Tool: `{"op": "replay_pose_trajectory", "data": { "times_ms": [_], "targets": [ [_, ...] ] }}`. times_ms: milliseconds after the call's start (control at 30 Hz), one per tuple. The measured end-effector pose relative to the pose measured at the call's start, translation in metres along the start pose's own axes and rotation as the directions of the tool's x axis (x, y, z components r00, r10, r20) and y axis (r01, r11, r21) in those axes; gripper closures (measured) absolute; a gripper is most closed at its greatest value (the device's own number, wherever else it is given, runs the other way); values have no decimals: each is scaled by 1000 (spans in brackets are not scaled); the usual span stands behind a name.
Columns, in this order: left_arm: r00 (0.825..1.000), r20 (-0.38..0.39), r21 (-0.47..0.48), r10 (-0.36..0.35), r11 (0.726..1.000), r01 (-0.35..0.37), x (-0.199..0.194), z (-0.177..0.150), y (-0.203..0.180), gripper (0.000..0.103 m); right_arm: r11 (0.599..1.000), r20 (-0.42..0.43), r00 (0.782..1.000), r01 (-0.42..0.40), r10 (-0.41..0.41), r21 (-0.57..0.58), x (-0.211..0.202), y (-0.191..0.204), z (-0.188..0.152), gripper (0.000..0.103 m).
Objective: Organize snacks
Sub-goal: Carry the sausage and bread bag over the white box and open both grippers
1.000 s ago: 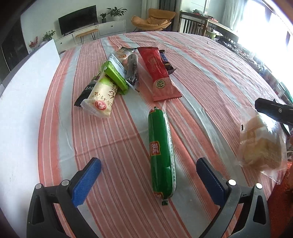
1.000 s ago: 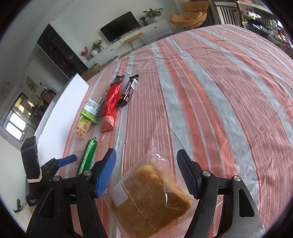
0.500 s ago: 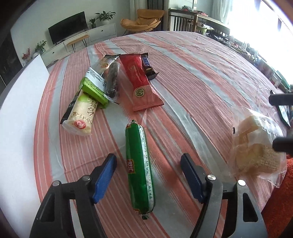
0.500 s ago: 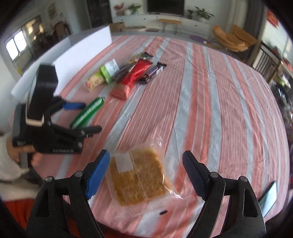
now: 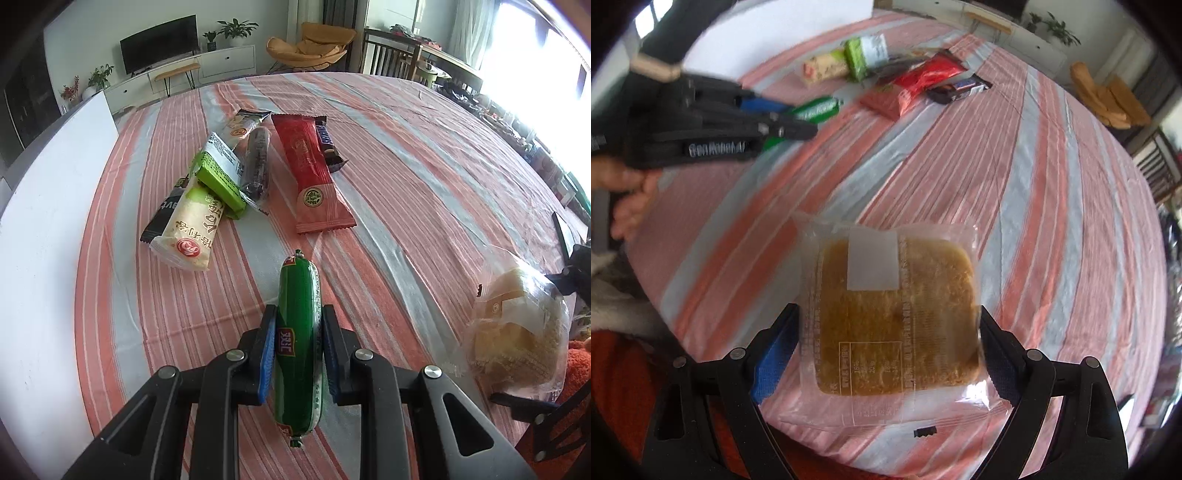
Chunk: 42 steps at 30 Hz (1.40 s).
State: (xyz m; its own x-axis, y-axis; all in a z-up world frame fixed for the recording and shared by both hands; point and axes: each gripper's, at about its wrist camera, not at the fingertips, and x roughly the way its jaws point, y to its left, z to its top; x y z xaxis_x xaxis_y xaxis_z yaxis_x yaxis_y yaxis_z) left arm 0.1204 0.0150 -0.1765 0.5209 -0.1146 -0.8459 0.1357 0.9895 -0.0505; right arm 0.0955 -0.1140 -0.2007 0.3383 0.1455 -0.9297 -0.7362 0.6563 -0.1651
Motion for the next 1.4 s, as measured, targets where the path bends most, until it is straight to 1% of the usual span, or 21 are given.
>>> {"op": "replay_pose_trajectory", "data": {
  "times_ms": [67, 133, 200, 267, 333, 433, 500, 567, 667, 767, 900, 967, 1067, 1167, 1233, 1300, 1400],
  "targets": [
    [1000, 4, -15, -7, 1000, 7, -1, -1, 2, 81, 997, -2, 1000, -16, 16, 69, 1, -8, -1, 14],
    [999, 2, -50, -37, 998, 37, -5, -4, 8, 81, 982, 43, 999, -22, 14, 185, -5, -22, -5, 30],
    [998, 11, -77, -62, 995, 63, -13, -6, 14, 81, 949, 76, 997, -51, 29, 311, -12, -41, -14, 31],
    [996, 30, -89, -89, 992, 91, -25, -7, 17, 81, 896, 125, 989, -127, 81, 426, -20, -60, -23, 31],
    [992, 58, -92, -109, 989, 114, -41, -5, 17, 81, 817, 205, 967, -236, 148, 526, -30, -77, -31, 31],
    [983, 115, -96, -141, 984, 152, -70, -2, 18, 81, 701, 336, 916, -386, 218, 600, -47, -97, -42, 31],
    [975, 158, -100, -155, 980, 171, -92, -1, 20, 81, 646, 394, 887, -450, 241, 617, -54, -101, -40, 31],
    [968, 195, -102, -157, 979, 179, -112, -1, 24, 81, 621, 434, 863, -494, 261, 609, -59, -96, -34, 31],
    [960, 242, -115, -143, 978, 174, -139, -3, 37, 81, 611, 473, 829, -546, 298, 573, -68, -75, -17, 31],
    [954, 276, -143, -116, 977, 160, -164, -6, 58, 81, 599, 511, 786, -606, 348, 524, -78, -53, 1, 31],
    [953, 297, -211, -59, 969, 126, -192, -13, 100, 81, 592, 547, 743, -654, 386, 471, -90, -31, 29, 31],
    [951, 310, -258, -6, 962, 90, -206, -19, 127, 81, 583, 561, 719, -680, 411, 444, -94, -21, 45, 31],
    [943, 317, -329, 103, 944, 7, -222, -30, 168, 81, 582, 572, 685, -712, 451, 393, -103, -1, 75, 31],
    [935, 300, -405, 187, 913, -52, -229, -44, 208, 81, 600, 568, 665, -725, 485, 337, -112, 25, 108, 31],
    [931, 281, -443, 234, 892, -90, -230, -51, 230, 81, 615, 557, 658, -729, 507, 302, -114, 41, 134, 31],
    [925, 267, -468, 269, 876, -119, -229, -57, 245, 81, 630, 542, 659, -726, 522, 275, -114, 59, 162, 31],
    [916, 240, -500, 320, 850, -166, -221, -65, 265, 81, 666, 515, 672, -708, 532, 235, -109, 91, 204, 31]
  ]
}}
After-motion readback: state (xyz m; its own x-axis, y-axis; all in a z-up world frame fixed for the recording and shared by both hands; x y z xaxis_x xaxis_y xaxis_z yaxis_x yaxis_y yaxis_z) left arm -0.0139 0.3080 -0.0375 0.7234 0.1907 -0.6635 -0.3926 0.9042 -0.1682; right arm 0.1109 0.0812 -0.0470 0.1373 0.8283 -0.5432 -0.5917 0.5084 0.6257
